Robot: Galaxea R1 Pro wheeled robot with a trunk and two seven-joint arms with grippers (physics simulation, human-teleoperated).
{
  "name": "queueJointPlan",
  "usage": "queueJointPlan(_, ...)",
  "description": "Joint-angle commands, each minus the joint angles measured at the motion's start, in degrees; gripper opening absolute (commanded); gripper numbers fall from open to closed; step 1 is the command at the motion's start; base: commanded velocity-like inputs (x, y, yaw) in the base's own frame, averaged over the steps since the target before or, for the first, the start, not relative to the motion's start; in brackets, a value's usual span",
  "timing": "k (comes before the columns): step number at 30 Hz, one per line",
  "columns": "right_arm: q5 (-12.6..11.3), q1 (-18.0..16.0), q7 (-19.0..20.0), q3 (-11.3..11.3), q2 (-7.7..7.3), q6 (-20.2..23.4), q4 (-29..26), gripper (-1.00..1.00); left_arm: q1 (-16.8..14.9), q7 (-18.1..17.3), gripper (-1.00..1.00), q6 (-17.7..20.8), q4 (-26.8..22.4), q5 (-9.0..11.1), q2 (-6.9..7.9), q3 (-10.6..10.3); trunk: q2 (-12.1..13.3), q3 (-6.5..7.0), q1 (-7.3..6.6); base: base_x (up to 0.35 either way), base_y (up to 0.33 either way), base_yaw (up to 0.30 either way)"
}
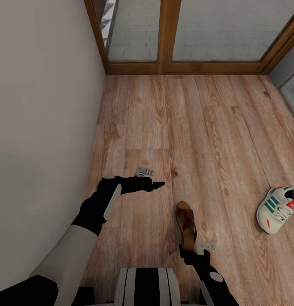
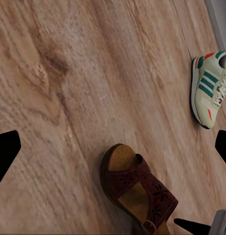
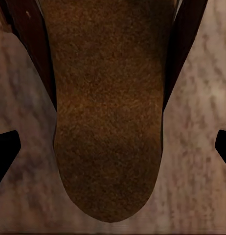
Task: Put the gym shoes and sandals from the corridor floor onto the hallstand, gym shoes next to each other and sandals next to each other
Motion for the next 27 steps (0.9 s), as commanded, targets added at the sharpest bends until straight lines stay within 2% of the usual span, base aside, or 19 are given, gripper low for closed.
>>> queueJointPlan(1, -0.13, 0.00, -0.15, -0.05, 0.03, 0.32, -0.10, 1.00, -0.04, 0.18, 1.00, 0.52, -0.03, 0.62, 0.01, 0.00, -0.03, -0.33, 0.01, 0.000, 0.000, 0.000)
queueJointPlan(8, -0.16, 0.01, -0.16, -0.05, 0.03, 0.32, -0.15, 1.00, -0.04, 0.18, 1.00, 0.52, -0.03, 0.63, 0.04, 0.01, -0.12, -2.43, 0.19, 0.000, 0.000, 0.000)
queueJointPlan(19, -0.20, 0.01, -0.17, -0.04, 0.03, 0.32, -0.17, 1.00, -0.02, 0.13, 1.00, 0.52, -0.03, 0.63, 0.04, 0.00, -0.12, -3.32, 0.19, 0.000, 0.000, 0.000)
queueJointPlan(27, -0.22, 0.01, -0.17, -0.03, 0.03, 0.32, -0.19, 1.00, -0.02, 0.10, 1.00, 0.52, -0.03, 0.63, 0.05, 0.02, -0.12, -3.47, 0.19, 0.000, 0.000, 0.000)
